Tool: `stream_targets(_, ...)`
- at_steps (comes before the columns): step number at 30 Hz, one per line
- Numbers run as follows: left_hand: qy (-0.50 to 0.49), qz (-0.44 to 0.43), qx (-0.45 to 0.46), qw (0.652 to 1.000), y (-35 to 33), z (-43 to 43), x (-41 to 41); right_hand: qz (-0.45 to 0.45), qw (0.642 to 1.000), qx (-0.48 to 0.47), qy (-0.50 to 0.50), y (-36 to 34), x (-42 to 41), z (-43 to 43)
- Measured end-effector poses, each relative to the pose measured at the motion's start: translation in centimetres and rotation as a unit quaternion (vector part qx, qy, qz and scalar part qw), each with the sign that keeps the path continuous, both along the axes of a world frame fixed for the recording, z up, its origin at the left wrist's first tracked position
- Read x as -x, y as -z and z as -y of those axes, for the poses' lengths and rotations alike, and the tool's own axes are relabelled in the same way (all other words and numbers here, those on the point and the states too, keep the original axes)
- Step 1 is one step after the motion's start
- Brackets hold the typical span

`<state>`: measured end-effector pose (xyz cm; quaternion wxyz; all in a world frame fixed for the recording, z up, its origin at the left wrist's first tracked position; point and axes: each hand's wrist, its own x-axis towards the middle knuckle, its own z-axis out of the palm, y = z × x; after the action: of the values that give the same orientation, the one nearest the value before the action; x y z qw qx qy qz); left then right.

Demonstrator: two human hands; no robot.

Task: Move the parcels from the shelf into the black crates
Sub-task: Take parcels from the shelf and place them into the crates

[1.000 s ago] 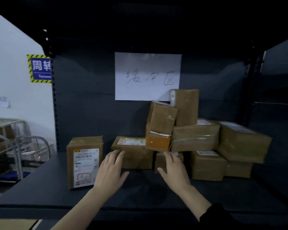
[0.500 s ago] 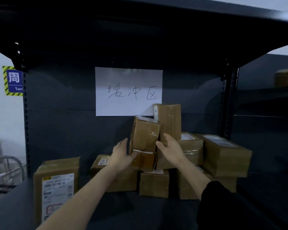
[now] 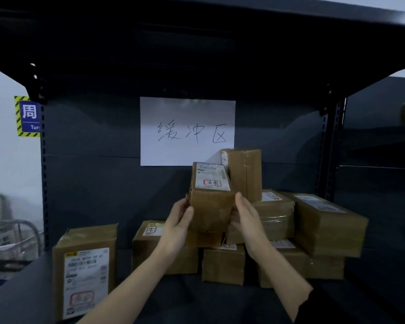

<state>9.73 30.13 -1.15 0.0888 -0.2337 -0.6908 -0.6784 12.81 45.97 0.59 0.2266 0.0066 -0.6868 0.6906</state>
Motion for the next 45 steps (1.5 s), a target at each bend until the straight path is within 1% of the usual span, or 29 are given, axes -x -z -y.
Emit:
stream_targets(3, 0.011, 0.029, -0.059, 0.998, 0.7, 0.5, -1.5, 0.0, 1.0, -0.014, -0.001, 1.3, -0.9, 0.7)
stream_targets(7, -0.005, 0.038, -0.063, 0.997, 1.2, 1.0, -2.9, -0.048, 0.998, -0.047, 0.001, 2.2, -2.2, 1.9)
stream_targets(13, -0.014, -0.011, -0.064, 0.998, 1.0, 1.9, -4.7, -0.123, 0.99, -0.073, 0.012, 1.6, -4.4, 3.2)
stream_targets(16, -0.006, -0.028, -0.075, 0.997, 1.4, 2.9, -5.9, -0.133, 0.987, -0.09, 0.0, 2.1, -5.4, 4.1)
stream_targets(21, -0.043, -0.039, -0.062, 0.996, 3.9, 5.3, -7.5, -0.112, 0.988, -0.098, -0.036, 4.7, -6.1, 6.0)
stream_targets(26, -0.082, -0.013, -0.022, 0.996, 7.2, 8.3, -8.0, -0.049, 0.987, -0.139, -0.066, 8.4, -5.5, 7.9)
stream_targets(29, -0.097, 0.006, 0.028, 0.995, 9.0, 9.5, -8.1, -0.002, 0.984, -0.159, -0.08, 10.5, -5.1, 8.5)
stream_targets(32, -0.112, 0.015, 0.098, 0.989, 10.2, 10.1, -8.0, 0.051, 0.976, -0.195, -0.081, 12.1, -4.9, 8.7)
stream_targets(37, -0.151, 0.022, 0.195, 0.969, 11.7, 10.0, -6.5, 0.079, 0.961, -0.253, -0.072, 13.4, -4.3, 8.8)
stream_targets(41, -0.166, 0.056, 0.232, 0.957, 12.2, 9.5, -5.6, 0.106, 0.955, -0.264, -0.082, 13.4, -3.5, 8.7)
stream_targets(45, -0.15, 0.079, 0.238, 0.956, 12.3, 9.1, -5.1, 0.124, 0.945, -0.288, -0.092, 13.3, -3.3, 8.1)
